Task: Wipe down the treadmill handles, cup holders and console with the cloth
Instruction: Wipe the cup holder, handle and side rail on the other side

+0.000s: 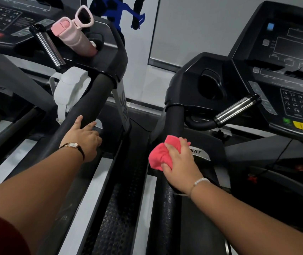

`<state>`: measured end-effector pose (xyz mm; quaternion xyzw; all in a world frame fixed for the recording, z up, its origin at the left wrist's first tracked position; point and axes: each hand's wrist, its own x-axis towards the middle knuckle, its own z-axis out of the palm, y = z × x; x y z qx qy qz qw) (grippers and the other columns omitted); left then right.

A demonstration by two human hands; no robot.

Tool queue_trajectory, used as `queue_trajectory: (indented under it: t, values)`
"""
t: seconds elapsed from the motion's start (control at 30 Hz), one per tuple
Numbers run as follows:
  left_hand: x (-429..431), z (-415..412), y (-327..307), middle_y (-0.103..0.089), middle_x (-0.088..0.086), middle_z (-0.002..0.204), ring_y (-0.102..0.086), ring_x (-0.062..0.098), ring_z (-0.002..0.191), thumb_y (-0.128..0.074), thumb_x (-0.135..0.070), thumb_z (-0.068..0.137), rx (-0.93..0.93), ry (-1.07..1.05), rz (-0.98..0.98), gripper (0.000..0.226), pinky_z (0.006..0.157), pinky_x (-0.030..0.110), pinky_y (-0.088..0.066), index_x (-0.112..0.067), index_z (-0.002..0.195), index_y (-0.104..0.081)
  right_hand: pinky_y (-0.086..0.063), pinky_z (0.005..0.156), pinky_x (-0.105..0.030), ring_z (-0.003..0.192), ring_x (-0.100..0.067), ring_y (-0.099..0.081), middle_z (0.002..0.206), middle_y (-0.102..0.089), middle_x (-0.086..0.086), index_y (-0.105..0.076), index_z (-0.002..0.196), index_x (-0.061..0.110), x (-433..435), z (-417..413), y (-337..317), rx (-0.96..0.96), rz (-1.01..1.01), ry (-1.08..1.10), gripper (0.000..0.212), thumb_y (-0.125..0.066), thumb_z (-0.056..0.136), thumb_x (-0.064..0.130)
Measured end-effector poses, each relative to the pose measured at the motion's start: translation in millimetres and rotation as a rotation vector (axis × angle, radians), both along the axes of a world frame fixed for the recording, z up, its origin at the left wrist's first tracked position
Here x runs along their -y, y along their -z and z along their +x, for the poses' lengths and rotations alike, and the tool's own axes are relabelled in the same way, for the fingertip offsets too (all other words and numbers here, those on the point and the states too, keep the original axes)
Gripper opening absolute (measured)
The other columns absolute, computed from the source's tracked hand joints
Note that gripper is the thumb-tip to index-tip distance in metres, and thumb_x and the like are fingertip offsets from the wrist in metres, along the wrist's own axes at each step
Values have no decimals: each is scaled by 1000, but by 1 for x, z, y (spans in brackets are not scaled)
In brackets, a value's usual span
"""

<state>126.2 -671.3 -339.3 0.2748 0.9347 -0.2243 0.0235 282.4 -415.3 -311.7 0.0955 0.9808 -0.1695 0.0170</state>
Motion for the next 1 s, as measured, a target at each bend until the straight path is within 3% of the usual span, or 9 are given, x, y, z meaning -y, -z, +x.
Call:
queue_trajectory:
  t: [0.07, 0.2, 0.3, 0.5, 0.6, 0.7, 0.8, 0.87, 1.0]
  values:
    - [0, 0, 0, -45, -18, 138, -7, 14, 145, -34, -34, 87, 0, 5, 9, 40, 110, 57, 10, -44, 119, -54, -16, 118, -35, 143, -33, -13, 155, 1, -15, -23, 148, 22, -7, -1, 1, 2, -111, 21, 74, -61, 86, 32]
    - [0, 0, -1, -45, -19, 138, -6, 14, 145, -35, -35, 87, 12, -1, 24, 39, 109, 57, 12, -44, 119, -54, -36, 106, -32, 126, -28, -47, 140, -44, -9, -20, 147, 12, -25, -34, -3, 55, -503, 387, 86, -67, 82, 42]
    - [0, 0, -2, -45, -19, 138, -5, 13, 145, -34, -35, 86, 13, -3, 16, 39, 109, 57, 12, -44, 119, -54, -42, 87, -30, 113, -32, -56, 121, -59, -14, -46, 125, 3, -23, -44, -12, 131, -274, 426, 61, -59, 86, 49]
    - [-2, 1, -3, -44, -18, 139, -4, 13, 145, -34, -37, 87, 8, -5, 2, 40, 109, 57, 12, -42, 121, -54, -44, 87, -38, 109, -34, -56, 117, -58, -17, -36, 132, 5, -4, -22, -16, -28, 78, 254, 47, -48, 95, 31]
    - [-2, 2, -3, -44, -19, 139, -3, 14, 145, -33, -37, 87, 6, -1, -6, 41, 109, 58, 12, -42, 121, -54, -44, 93, -36, 111, -33, -55, 123, -53, -17, -20, 146, 11, -4, -24, -4, -75, -204, 342, 71, -57, 88, 27]
    - [-2, 3, -3, -43, -19, 139, -4, 13, 145, -34, -36, 86, 12, -7, 6, 40, 109, 57, 12, -42, 119, -55, -48, 96, -40, 105, -28, -60, 120, -59, -11, -34, 141, 12, -15, -39, 1, -51, -697, 543, 89, -78, 64, 27]
    - [-3, 2, -4, -43, -21, 139, -3, 12, 145, -34, -36, 86, 16, -14, 16, 40, 110, 56, 12, -42, 119, -55, -55, 79, -52, 82, -31, -67, 98, -67, -17, -53, 125, 7, -33, -45, -3, 50, -1237, 598, 64, -76, 65, 13]
    - [-3, 2, -4, -43, -22, 138, -2, 11, 145, -34, -36, 85, 15, -20, 16, 40, 110, 55, 13, -42, 119, -55, -57, 70, -49, 76, -30, -68, 95, -68, -19, -56, 124, 5, -40, -45, -1, 140, -1414, 619, 57, -72, 69, 10]
    - [-3, 2, -2, -43, -23, 138, -3, 10, 145, -35, -37, 84, 9, -27, 18, 40, 110, 55, 12, -42, 118, -56, -50, 85, -59, 100, -40, -62, 121, -60, -27, -56, 126, 1, -42, -49, 9, 166, -1534, 641, 68, -75, 62, 17]
